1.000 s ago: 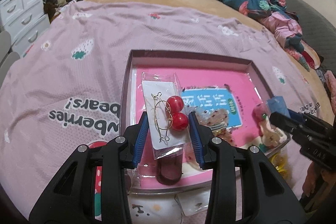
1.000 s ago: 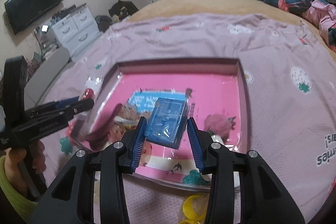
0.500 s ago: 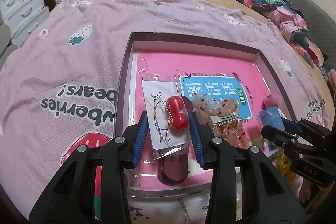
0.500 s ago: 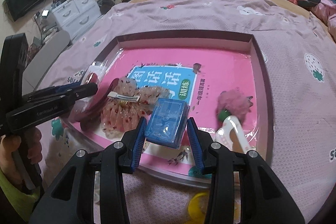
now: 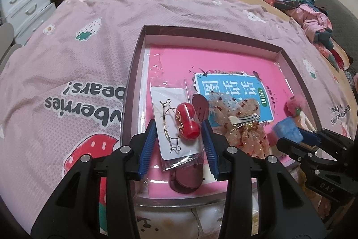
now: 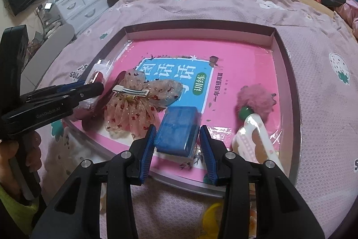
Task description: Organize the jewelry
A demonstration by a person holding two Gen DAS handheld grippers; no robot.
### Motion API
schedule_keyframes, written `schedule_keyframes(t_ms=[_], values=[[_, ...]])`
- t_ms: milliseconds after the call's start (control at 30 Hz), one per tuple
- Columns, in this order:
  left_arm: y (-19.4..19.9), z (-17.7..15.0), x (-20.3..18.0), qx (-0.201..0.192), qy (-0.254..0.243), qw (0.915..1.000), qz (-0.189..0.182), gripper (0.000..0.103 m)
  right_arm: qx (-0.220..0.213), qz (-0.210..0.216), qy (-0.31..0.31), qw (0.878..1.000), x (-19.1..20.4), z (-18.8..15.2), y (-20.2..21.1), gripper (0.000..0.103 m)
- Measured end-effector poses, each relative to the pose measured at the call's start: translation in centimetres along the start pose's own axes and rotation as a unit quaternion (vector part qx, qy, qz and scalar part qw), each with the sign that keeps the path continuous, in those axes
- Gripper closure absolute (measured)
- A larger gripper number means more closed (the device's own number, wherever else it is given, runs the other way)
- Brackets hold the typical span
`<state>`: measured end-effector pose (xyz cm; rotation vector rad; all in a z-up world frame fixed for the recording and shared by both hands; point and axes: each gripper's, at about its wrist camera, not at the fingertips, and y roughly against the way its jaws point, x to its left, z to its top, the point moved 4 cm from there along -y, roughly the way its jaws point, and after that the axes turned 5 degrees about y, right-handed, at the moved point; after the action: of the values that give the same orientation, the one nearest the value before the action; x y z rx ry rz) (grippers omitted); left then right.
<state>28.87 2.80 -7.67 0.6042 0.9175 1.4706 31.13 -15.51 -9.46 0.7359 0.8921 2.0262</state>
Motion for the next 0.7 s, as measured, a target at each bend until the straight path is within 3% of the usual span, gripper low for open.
schedule_keyframes(t_ms=[233, 700], values=[[1.0, -0.2, 0.4, -0.005, 0.007, 1.0000, 0.000, 0.065, -0.022, 0.006, -0.009, 1.000, -0.1, 0.5, 1.7, 0.052], [9.0, -0.5, 0.0, -0.078, 0.037, 0.9955, -0.040, 0.019, -0.138, -0.044, -0.024, 0.989, -1.9, 0.4, 10.9, 0.020]])
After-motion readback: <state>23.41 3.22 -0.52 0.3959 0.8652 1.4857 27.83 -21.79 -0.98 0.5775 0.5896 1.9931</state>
